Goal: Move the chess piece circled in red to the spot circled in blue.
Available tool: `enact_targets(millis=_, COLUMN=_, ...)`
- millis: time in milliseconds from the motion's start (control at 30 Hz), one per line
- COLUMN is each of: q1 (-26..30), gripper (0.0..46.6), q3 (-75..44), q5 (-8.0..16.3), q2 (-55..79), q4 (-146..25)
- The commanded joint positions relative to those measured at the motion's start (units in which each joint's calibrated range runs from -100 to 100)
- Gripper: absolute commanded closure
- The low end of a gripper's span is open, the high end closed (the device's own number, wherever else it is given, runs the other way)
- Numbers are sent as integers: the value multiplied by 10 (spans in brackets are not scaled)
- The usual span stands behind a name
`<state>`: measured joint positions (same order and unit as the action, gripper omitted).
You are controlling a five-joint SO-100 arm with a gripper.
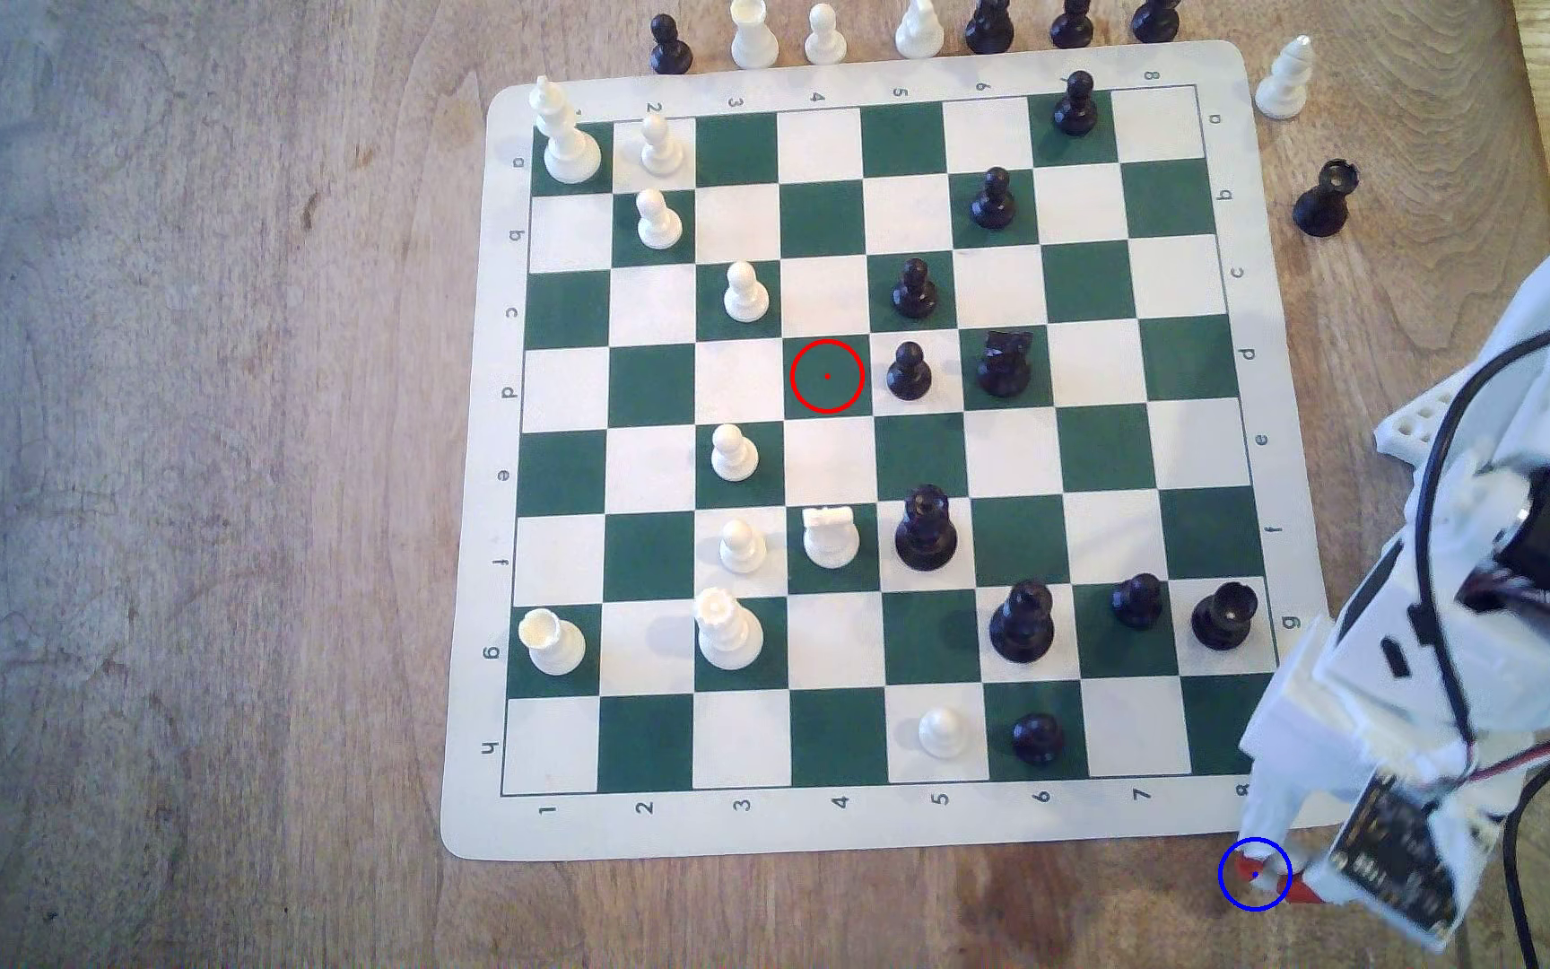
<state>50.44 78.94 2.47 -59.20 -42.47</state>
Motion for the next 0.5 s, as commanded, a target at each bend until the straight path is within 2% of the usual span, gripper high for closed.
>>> enact_targets(millis=0, q1=7, gripper=463, q3=-2, q5=-1, q2=50, q4=44)
enact_targets(millis=467, q1=16, gripper=461, q3=-6, q5=-1, q2=170, q4=121)
